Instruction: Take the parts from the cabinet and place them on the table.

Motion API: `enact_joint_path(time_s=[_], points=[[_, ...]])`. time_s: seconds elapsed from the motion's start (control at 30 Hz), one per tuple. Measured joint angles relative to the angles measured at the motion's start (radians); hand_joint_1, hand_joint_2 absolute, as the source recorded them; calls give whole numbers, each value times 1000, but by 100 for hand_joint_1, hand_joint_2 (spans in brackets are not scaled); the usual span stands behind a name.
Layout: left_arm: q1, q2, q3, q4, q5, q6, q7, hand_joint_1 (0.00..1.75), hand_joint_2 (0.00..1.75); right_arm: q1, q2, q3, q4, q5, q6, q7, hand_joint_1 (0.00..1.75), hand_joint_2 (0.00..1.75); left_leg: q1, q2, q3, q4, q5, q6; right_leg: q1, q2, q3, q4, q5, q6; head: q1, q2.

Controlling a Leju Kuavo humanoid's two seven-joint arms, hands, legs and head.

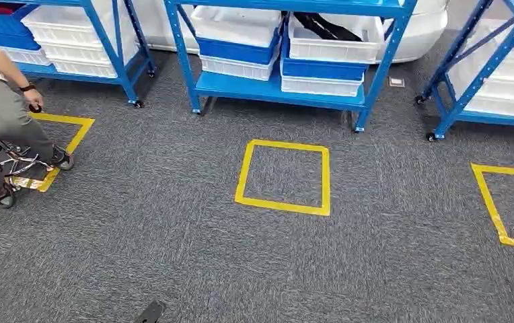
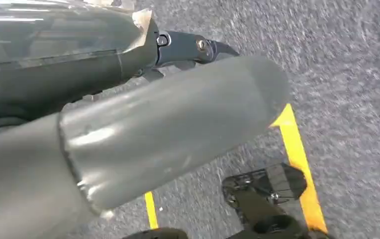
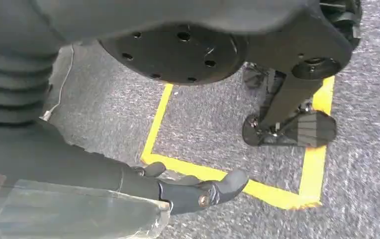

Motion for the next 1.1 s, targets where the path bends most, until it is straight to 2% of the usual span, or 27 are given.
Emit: enact_joint_path(time_s=[0.03, 0.07, 0.1, 0.13, 0.17, 0.2, 0.23, 0.27, 0.3, 0.37, 0.4, 0.43, 0.47, 0.53, 0.57, 0.6, 0.63, 0.67, 0.73, 0.77, 0.8, 0.87, 0.93, 0.97, 1.0, 1.07, 1.1], points=[[1, 0, 0, 0, 0, 0, 0, 0, 0, 0, 0, 0, 0, 1, 0, 0, 0, 0, 0, -1, -45, 78, -24, -1, 5, 0, 2, 0, -3, -5, 0, 0], [1, 0, 0, 0, -1, 0, 0, 0, 0, 1, 0, 1, 0, 1, 0, 0, 0, 0, 0, -3, -76, 118, -23, 0, 10, 2, 6, 1, -7, -9, -1, 0], [1, 1, 0, 0, -2, 2, 0, 0, 0, 2, 0, 1, 0, 2, 0, 0, 0, 0, -1, -3, -81, 107, 2, 3, 13, 4, 11, 1, -9, -12, 0, 0], [1, 1, 0, 0, -2, 2, 0, 0, 0, 2, 0, 1, 0, 2, 0, 0, 0, 0, -2, -4, -66, 57, 47, 9, 16, 7, 17, 1, -14, -14, 0, 0], [1, 2, 0, 0, -2, 2, 0, 0, 0, 2, 0, 2, 0, 2, 0, 0, 0, 0, -5, -4, -31, -28, 103, 17, 20, 11, 26, 0, -19, -14, -1, 0], [1, 3, 0, 0, -2, 3, 0, 0, 0, 1, 2, 3, 0, 2, 0, 0, 0, 0, -10, -6, 9, -122, 155, 30, 22, 13, 34, 0, -25, -13, 0, 0], [0, 7, 0, 0, -2, 3, 0, 0, 0, 2, 3, 3, 0, 2, 1, 0, 0, 0, -15, -10, 32, -167, 159, 47, 20, 14, 26, -1, -30, -12, 0, 0], [-1, 8, 0, 0, -2, 3, 0, 0, 0, 0, 7, 4, 1, 2, 1, 0, 0, 175, -20, -3, 35, -180, 154, 44, 35, 15, 28, 2, -37, -3, 5, 0], [-2, 6, 0, 0, -2, 3, 0, 0, 0, 0, 4, 5, 0, 2, 1, 0, 0, 175, -25, -1, 35, -177, 153, 44, 24, 15, 26, 0, -38, 2, 2, 0], [-2, 6, 0, 0, -3, 5, 0, 0, 0, 0, 6, 6, 1, 2, 1, 0, 0, 175, -32, -3, 36, -181, 149, 51, 22, 13, 28, -4, -42, 10, 3, 0], [-3, 4, 0, 0, -3, 5, 0, 0, 0, -1, 5, 7, 0, 2, 1, 0, 0, 175, -23, -3, 48, -198, 155, 56, 32, 11, 31, -1, -48, 17, 3, 0], [-3, 5, 0, 0, -6, 6, 0, 0, 0, 0, 2, 7, 0, 2, 1, 0, 0, 175, -21, -1, 58, -209, 159, 57, 20, 6, 29, 20, -54, 21, 3, 0], [-5, 5, 0, 0, -8, 6, 0, 0, 0, 0, 3, 7, 0, 2, 1, 0, 0, 175, -18, 1, 63, -213, 157, 60, 19, 6, 3, 66, -72, 24, 7, 0], [-6, 4, 0, 0, -10, 6, 1, 0, 0, 0, 3, 8, 0, 2, 1, 0, 0, 175, -18, 3, 67, -213, 151, 65, 11, 6, -95, 226, -129, 25, 8, 0], [-5, 3, 0, 0, -11, 5, 1, 0, 0, 1, 1, 8, 0, 2, 1, 0, 0, 175, -17, 3, 70, -213, 147, 65, 6, 5, -136, 287, -142, 31, 8, 0], [-4, 2, 1, 0, -11, 5, 2, 0, 0, 3, 0, 7, 0, 2, 1, 0, 0, 175, -13, 2, 74, -212, 143, 61, -1, 5, -158, 305, -132, 42, 9, 0], [-3, 1, 1, 0, -11, 4, 2, 0, 0, 6, 0, 7, 0, 2, 1, 0, 0, 175, -8, 0, 80, -212, 138, 55, -7, 5, -152, 273, -104, 58, 8, 0], [-3, 0, 1, 0, -12, 4, 3, 0, 0, 6, -2, 8, 0, 2, 1, 0, 0, 175, -2, -3, 89, -212, 132, 48, -14, 4, -127, 204, -64, 75, 9, 0], [-3, -1, 1, 0, -12, 1, 3, 0, 0, 5, -3, 8, 0, 2, 1, 0, 0, 175, 8, -3, 107, -208, 115, 27, -32, -9, -52, 23, 24, 108, 11, 0], [-2, 2, 1, 0, -13, 1, 3, 0, 0, 4, 3, 8, 3, 2, 2, 2, 0, 175, -1, -3, 109, -204, 106, 16, -24, -20, -53, 29, 25, 102, 19, 0], [-3, 2, 1, 1, -15, 0, 3, 0, 0, 3, 1, 8, 3, 2, 2, 2, 0, 175, -2, -3, 111, -203, 100, 8, -18, -11, -46, 25, 23, 76, 16, 0], [-4, 1, 1, 1, -16, -2, 3, 0, 0, 5, 0, 8, 3, 2, 2, 3, 0, 175, 0, -2, 119, -212, 98, 4, -18, -10, -46, 28, 16, 53, 13, 0], [-5, 1, 1, 1, -16, -2, 2, 0, 0, 6, -1, 8, 3, 2, 2, 3, 0, 175, 12, 1, 124, -201, 84, -6, -21, -4, -36, 24, 12, 33, 12, 0], [-7, 2, 1, 1, -16, -2, 0, 0, 0, 6, -1, 9, 3, 2, 2, 2, 0, 175, 10, 1, 105, -158, 64, -4, -18, -4, -31, 24, 7, 24, 10, 0], [-7, 1, 0, 1, -16, -5, 0, 0, 0, 5, -1, 9, 3, 2, 2, 0, 0, 175, 7, 1, 64, -81, 28, -2, -13, -4, -27, 24, 2, 16, 6, 0], [-4, 2, 0, 1, -16, -8, -1, 0, 0, 5, -1, 9, 3, 3, 2, 0, 0, 175, 4, 0, -40, 93, -33, 1, -1, -3, -19, 25, -7, 3, 5, 0], [-2, 2, 1, 1, -16, -9, -1, 0, 0, 6, 0, 10, 3, 4, 2, 0, 0, 175, 2, -1, -73, 134, -32, 5, 5, -1, -13, 25, -11, -2, 4, 0]])
